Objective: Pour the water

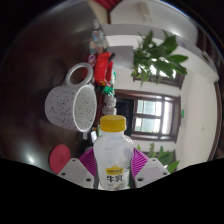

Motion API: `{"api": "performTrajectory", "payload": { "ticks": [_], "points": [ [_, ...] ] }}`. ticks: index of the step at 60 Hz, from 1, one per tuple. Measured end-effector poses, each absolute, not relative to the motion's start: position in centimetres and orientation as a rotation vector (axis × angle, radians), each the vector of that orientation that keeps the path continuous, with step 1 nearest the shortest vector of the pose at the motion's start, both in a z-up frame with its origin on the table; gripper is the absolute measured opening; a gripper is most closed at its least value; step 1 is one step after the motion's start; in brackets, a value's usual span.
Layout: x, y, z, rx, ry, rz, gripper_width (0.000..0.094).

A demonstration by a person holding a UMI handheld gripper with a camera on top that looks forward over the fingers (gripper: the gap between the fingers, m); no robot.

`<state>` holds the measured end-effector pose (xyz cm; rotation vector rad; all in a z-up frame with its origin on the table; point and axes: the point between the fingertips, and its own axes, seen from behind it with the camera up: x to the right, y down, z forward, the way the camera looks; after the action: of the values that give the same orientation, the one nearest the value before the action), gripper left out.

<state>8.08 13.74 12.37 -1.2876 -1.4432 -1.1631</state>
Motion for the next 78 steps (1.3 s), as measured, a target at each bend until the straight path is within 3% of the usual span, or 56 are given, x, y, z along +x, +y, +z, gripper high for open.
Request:
{"api": "performTrajectory", "payload": {
  "ticks": [16, 29, 35, 48, 54, 64, 78],
  "points": [
    [6.2, 15.5, 11.9, -0.938, -1.696, -1.471, 0.0407],
    [6.0, 15.2, 11.9, -0.98, -1.656, -1.436, 0.0407],
    [6.2, 14.6, 13.3, -1.087, -1.528, -1.306, 0.0408],
    [8.5, 13.3, 14.9, -1.552, -0.994, -0.746, 0.0429],
    [9.6, 13.3, 15.6, -1.636, -0.783, -0.467, 0.0422],
    [9.9, 13.1, 13.5, -1.76, -0.433, 0.008, 0.0426],
    [10.8, 14.5, 9.6, -1.807, -0.248, 0.175, 0.0422]
  ]
}}
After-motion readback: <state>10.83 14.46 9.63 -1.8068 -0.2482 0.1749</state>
